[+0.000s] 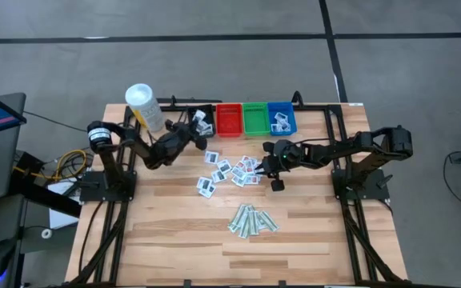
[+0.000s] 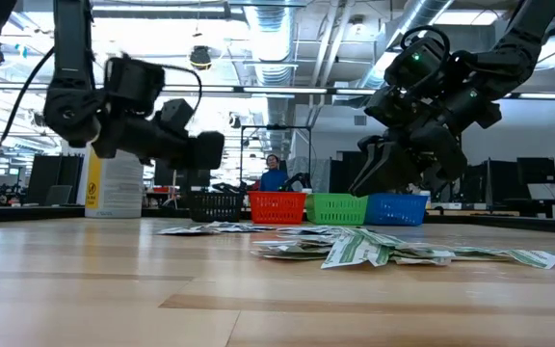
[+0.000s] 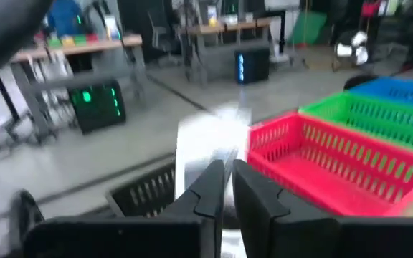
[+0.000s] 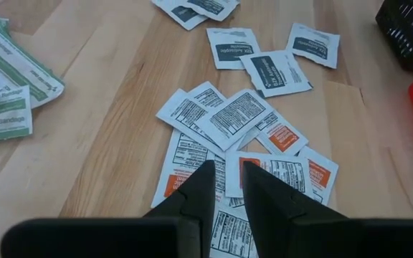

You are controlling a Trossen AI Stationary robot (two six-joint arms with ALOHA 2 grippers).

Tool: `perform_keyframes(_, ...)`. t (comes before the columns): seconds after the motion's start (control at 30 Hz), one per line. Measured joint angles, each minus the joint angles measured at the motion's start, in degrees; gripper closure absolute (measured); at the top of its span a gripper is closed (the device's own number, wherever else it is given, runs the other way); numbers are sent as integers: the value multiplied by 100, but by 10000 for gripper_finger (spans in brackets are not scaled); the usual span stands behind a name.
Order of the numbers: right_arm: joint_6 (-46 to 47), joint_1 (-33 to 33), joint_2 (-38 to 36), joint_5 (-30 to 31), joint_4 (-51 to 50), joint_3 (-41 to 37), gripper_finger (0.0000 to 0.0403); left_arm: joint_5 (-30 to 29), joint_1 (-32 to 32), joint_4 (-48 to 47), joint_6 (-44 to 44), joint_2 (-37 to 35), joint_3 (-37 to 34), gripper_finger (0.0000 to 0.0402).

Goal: Pick & Place First Aid Supplies
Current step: Put the black towelette pack into the black bin

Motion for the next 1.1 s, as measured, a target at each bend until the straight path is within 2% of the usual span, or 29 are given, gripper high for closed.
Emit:
perform_keyframes(0.17, 0, -103, 0, 0, -2, -1, 338, 684, 280, -857, -729, 0, 192, 361)
perform_keyframes(0.37, 0, -144, 0, 0, -4, -2, 338, 712, 286, -852, -730, -113, 206, 352)
perform_keyframes(0.6, 4, -144, 0, 0, -7, -2, 338, 837, 164, -961, -728, -589, 205, 334)
perform_keyframes(0.7, 4, -126, 0, 0, -7, -2, 338, 1386, 61, -1234, -728, -857, 205, 328)
perform_keyframes(0.9, 9, -126, 0, -151, -7, -2, 338, 3015, -220, -1883, -336, -1215, 205, 330)
perform_keyframes(1.0, 9, -126, -1, -153, -7, -2, 338, 3397, -396, -2029, -59, -1224, 205, 330)
perform_keyframes(1.1, 9, -126, 0, -153, -7, -2, 338, 3500, -557, -2246, 257, -1224, 204, 320)
